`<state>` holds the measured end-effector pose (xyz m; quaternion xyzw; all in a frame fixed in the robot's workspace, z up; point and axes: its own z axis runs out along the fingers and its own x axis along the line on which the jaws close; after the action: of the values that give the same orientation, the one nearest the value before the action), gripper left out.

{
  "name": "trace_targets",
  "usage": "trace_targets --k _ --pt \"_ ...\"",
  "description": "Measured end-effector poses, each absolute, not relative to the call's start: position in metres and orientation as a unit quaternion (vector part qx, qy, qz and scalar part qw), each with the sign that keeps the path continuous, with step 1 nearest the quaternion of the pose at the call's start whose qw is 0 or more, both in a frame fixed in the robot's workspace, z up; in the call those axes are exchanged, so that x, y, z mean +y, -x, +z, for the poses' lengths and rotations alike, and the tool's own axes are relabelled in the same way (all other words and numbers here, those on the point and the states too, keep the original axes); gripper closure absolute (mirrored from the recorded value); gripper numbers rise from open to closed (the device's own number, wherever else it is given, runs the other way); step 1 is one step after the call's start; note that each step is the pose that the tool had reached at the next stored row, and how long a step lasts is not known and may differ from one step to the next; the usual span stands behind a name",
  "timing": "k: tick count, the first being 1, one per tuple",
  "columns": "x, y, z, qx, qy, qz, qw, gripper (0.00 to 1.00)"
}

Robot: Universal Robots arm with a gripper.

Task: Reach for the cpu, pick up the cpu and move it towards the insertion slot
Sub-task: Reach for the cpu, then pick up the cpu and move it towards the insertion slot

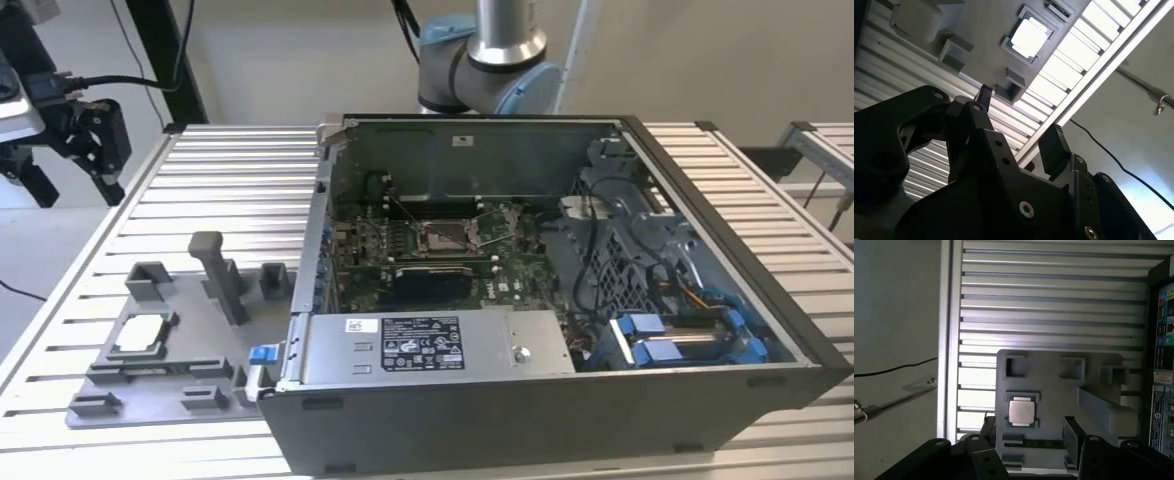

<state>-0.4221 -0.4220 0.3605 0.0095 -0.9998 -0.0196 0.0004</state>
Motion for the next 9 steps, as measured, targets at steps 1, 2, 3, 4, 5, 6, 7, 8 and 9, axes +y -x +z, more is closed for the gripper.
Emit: trace_targets --k 1,2,3,4,5,6,7,8,9 --pt "-0.422 0.4221 0.3605 -1.0 -0.01 -0.02 0.0 0.0" --pt "-0.422 0.4221 0.3605 -1.0 -0.01 -0.02 0.0 0.0" --pt "-0.422 0.4222 0.3605 -1.0 -0.01 -0.02 0.0 0.0" --pt "-0.422 0.4222 0.3605 -1.0 -0.01 -0.02 0.0 0.0" --pt "-0.4221 0.4222 0.3602 -1.0 -0.01 -0.02 0.0 0.0" --pt "-0.4221 0.4222 0.3597 -1.0 -0.01 -0.02 0.0 0.0" --pt "-0.4221 0.4222 0.3592 -1.0 -0.01 -0.02 0.0 0.0" --pt "-0.422 0.4222 0.3587 -1.0 -0.01 -0.02 0.0 0.0" --pt "-0.422 0.4222 0.3581 -1.0 -0.01 -0.02 0.0 0.0"
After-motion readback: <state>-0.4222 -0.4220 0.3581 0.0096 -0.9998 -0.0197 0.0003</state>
